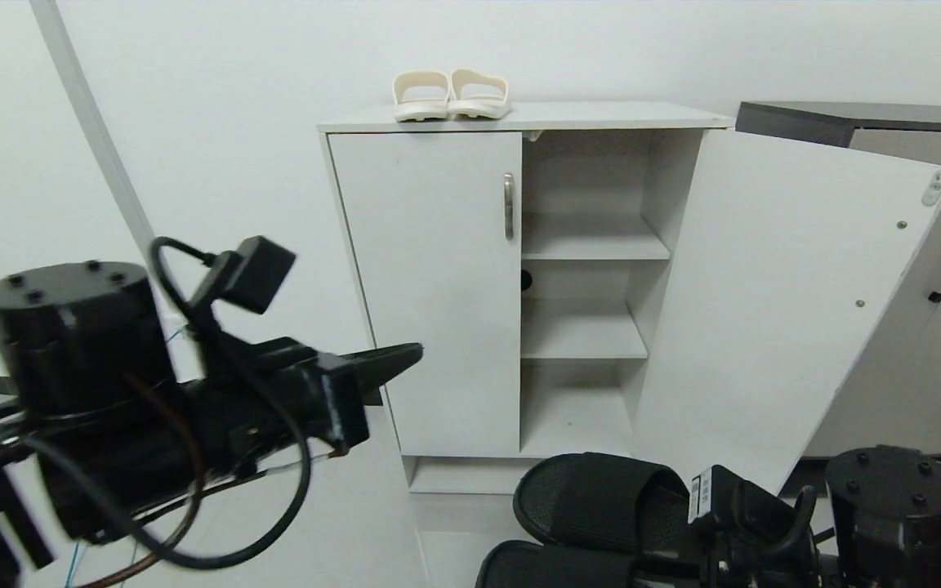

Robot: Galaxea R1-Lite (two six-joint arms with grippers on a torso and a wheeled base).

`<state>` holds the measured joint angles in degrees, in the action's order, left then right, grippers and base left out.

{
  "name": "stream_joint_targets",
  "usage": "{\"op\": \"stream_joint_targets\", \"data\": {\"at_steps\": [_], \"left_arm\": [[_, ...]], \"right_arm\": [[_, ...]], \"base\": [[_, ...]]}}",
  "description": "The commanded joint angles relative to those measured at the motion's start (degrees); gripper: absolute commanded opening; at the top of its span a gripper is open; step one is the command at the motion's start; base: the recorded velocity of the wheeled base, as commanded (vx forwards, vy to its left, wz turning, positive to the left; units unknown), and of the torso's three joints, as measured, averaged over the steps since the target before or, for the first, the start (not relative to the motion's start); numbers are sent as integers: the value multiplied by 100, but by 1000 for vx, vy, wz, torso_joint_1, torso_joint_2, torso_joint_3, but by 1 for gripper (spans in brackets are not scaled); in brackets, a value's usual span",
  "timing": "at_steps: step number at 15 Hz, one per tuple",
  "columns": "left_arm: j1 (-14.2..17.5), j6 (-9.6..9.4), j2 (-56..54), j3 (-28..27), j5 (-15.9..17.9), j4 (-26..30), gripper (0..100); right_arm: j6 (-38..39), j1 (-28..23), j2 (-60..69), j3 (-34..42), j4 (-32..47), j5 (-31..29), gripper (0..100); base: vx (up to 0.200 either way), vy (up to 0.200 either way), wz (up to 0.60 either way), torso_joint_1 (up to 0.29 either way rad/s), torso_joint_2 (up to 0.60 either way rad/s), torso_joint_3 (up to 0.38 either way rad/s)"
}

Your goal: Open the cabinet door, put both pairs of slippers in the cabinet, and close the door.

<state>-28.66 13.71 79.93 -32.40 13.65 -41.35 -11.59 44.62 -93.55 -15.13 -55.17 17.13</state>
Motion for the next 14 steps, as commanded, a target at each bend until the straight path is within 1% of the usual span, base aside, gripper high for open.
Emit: {"op": "stream_joint_targets", "data": {"at_steps": [1,2,3,4,5,6,7,8,9,10,11,13,14], "left_arm": [[89,-44,-2017,823,-530,716,0],[89,-123,-2518,850,-776,1270,0],[89,-176,-2702,858,-856,1490,0],[89,-449,-3546,946,-1277,2316,0],[115,-510,-3977,999,-1471,2711,0],[282,-598,-4284,1061,-1585,3098,0],[554,-695,-4522,1166,-1620,3388,0],[1020,-835,-5040,1482,-1664,3537,0],[1328,-923,-5357,1658,-1858,3546,0],[1662,-932,-5647,1948,-2016,3546,0],[1908,-932,-5902,2247,-2025,3546,0],[2110,-941,-6200,2634,-2051,3529,0],[2418,-941,-6587,2880,-2060,3546,0]], "right_arm": [[-1,-32,-14,-25,-2,10,0],[-1,-67,-23,-25,-2,10,0],[-1,-76,-23,-25,-2,10,0],[-1,-129,-23,-43,-2,10,0],[-1,-129,-23,-43,-2,10,0],[-1,-146,-23,-43,-2,10,0],[-1,-155,-23,-43,-2,10,0],[-1,-181,-23,-34,-2,10,0],[-10,-190,-14,-34,-2,1,0],[-10,-199,-14,-25,-2,1,0],[-10,-199,-14,-25,-2,1,0],[-10,-199,-14,-34,-2,-16,0],[-10,-225,3,-34,-11,-16,0]], "base": [[0,0,0,0,0,0],[0,0,0,0,0,0],[0,0,0,0,0,0],[0,0,0,0,0,0],[0,0,0,0,0,0],[0,0,0,0,0,0],[0,0,0,0,0,0],[0,0,0,0,0,0],[0,0,0,0,0,0],[0,0,0,0,0,0],[0,0,0,0,0,0],[0,0,0,0,0,0],[0,0,0,0,0,0]]}}
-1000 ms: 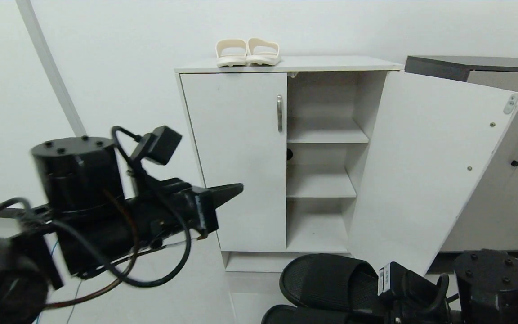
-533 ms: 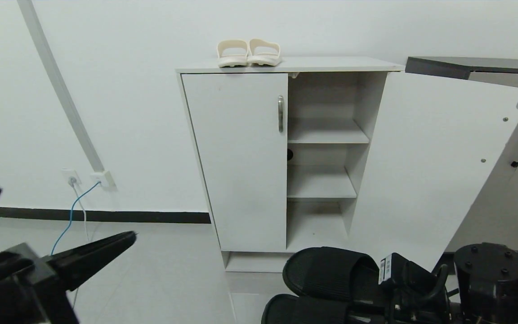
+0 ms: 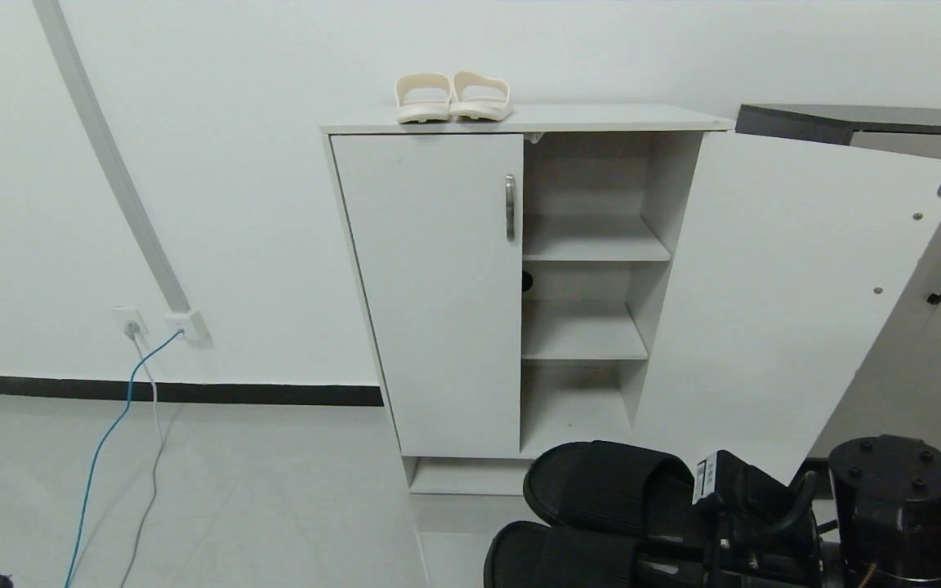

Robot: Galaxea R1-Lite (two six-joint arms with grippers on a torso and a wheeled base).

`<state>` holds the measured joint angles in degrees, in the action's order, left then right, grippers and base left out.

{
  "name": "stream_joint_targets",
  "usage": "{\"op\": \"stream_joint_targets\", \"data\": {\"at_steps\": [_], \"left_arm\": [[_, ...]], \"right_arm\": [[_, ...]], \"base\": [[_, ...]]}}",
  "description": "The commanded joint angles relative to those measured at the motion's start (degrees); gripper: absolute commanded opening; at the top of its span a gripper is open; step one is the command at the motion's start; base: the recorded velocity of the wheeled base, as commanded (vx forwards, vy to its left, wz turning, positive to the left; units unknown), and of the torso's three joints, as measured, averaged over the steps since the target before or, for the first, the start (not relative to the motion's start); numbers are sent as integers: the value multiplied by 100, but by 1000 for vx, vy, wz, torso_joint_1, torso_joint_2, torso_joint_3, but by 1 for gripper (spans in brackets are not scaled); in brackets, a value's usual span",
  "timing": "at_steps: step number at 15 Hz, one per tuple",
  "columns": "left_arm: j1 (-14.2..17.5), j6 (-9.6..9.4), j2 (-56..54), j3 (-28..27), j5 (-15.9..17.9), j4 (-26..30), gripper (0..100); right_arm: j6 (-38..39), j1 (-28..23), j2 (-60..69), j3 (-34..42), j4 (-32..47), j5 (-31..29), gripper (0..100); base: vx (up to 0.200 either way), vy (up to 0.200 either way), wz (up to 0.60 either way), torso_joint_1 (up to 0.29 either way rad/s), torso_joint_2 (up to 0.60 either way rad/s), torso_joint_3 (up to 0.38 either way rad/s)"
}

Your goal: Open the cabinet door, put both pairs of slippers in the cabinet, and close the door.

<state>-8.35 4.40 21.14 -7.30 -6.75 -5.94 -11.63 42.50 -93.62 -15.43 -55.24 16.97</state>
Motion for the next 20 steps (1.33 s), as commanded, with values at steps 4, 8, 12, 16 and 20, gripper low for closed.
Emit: {"op": "stream_joint_targets", "data": {"at_steps": [4,8,12,16,20], "left_arm": [[905,-273,-2026,677,104,655,0],[853,-484,-2114,704,605,629,0],[853,-669,-2114,721,675,620,0],[853,-625,-2114,721,675,620,0],[853,-625,-2114,721,675,620,0]], "right_arm": [[3,-66,28,32,-119,-1,0],[12,-66,-24,-4,-119,-9,0],[803,-57,-473,-531,-128,-994,0],[1778,417,-1167,-1243,-145,-2435,0],[2534,760,-2222,-2544,-128,-4290,0]], "base": [[0,0,0,0,0,0],[0,0,0,0,0,0],[0,0,0,0,0,0],[0,0,0,0,0,0],[0,0,0,0,0,0]]}}
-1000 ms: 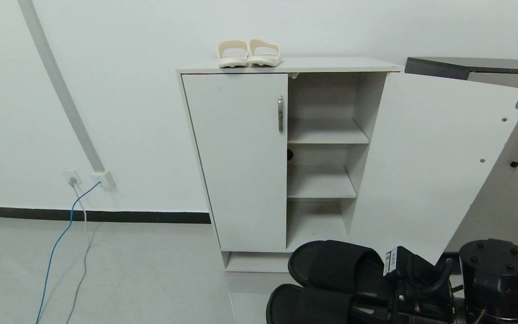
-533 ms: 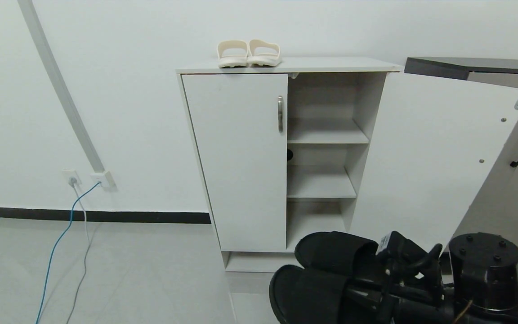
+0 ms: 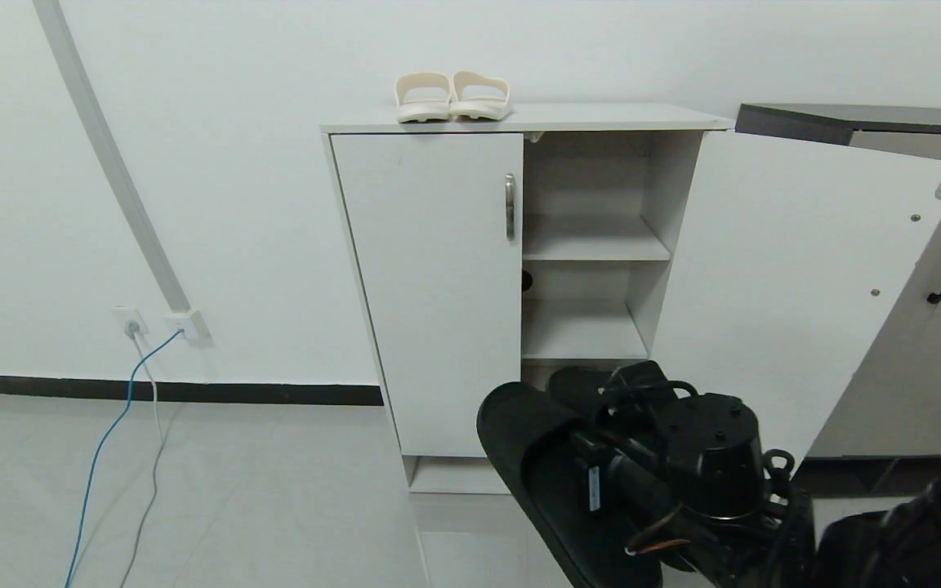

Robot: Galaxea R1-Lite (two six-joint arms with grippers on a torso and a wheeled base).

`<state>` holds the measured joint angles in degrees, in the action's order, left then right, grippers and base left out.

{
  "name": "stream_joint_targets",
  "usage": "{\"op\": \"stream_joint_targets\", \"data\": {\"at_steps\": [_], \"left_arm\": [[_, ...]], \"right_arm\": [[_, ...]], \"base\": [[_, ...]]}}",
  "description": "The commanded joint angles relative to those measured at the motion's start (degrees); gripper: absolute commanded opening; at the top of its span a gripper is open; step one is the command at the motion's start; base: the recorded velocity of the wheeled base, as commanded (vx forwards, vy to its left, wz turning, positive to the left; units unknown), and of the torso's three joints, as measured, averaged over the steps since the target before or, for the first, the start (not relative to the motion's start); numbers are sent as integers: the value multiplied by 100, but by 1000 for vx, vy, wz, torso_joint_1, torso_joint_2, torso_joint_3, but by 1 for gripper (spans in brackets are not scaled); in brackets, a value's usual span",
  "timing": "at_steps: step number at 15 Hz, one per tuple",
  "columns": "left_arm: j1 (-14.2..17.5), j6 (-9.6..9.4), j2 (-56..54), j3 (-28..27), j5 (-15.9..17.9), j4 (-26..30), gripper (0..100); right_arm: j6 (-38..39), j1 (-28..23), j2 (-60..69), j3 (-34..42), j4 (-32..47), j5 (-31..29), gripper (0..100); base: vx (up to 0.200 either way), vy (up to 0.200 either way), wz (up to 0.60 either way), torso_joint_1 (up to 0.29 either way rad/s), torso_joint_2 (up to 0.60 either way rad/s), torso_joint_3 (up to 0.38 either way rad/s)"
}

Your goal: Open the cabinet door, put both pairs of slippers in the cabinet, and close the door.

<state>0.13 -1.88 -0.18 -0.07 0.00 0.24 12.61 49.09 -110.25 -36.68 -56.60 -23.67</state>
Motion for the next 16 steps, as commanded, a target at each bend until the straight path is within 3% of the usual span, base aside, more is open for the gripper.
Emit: {"op": "stream_joint_targets", "data": {"at_steps": [1,5,14,16], "left_arm": [[4,-6,18,-1,9,2,0],[4,-6,18,-1,0,2,0],[4,-6,18,-1,9,2,0],[4,3,18,-1,9,2,0]], "right_arm": [[111,118,-761,-700,9,-612,0],[198,162,-1385,-1561,0,-1886,0],[304,-14,-1517,-1658,0,-1974,0],[295,-58,-1570,-1658,0,-2010,0]], "base": [[0,0,0,0,0,0],[0,0,0,0,0,0],[0,-178,0,5,2,-1],[0,0,0,0,0,0]]}}
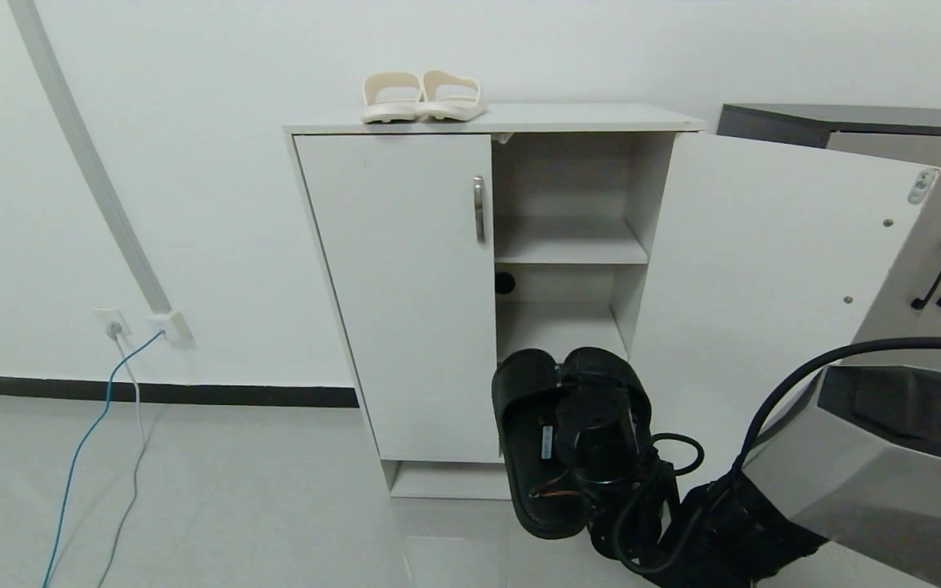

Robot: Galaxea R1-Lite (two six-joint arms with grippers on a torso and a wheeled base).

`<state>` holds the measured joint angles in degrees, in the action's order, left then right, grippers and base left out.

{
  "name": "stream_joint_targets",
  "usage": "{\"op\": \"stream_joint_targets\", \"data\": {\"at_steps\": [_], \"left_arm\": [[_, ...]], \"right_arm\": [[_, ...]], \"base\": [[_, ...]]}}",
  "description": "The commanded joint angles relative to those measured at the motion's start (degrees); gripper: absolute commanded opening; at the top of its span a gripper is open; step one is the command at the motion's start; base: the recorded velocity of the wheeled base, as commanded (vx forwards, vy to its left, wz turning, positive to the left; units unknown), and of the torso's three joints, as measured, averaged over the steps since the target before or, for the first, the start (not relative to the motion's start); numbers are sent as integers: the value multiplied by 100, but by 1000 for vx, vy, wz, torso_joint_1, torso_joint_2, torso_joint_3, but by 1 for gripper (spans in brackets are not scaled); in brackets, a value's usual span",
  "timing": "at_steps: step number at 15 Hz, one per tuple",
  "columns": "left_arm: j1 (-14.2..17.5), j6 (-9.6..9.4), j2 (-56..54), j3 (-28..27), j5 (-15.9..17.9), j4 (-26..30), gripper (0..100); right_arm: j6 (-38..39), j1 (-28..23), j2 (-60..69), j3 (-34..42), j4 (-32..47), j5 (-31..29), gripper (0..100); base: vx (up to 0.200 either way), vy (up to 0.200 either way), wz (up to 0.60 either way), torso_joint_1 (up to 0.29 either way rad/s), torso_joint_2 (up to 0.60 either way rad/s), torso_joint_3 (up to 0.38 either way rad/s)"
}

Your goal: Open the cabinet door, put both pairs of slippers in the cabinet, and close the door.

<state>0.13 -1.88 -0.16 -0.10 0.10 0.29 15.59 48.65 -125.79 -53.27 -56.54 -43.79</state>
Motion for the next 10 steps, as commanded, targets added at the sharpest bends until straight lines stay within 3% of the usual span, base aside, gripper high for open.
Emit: {"op": "stream_joint_targets", "data": {"at_steps": [1,6,10], "left_arm": [[4,12,16,1,-1,-3,0],[4,117,16,1,-19,-3,0],[4,170,16,-8,-10,-3,0]], "right_arm": [[-4,-22,-59,-8,-6,2,0],[-30,-40,-604,-588,3,116,0],[-21,-110,-657,-597,-6,116,0]], "base": [[0,0,0,0,0,0],[0,0,0,0,0,0],[0,0,0,0,0,0]]}}
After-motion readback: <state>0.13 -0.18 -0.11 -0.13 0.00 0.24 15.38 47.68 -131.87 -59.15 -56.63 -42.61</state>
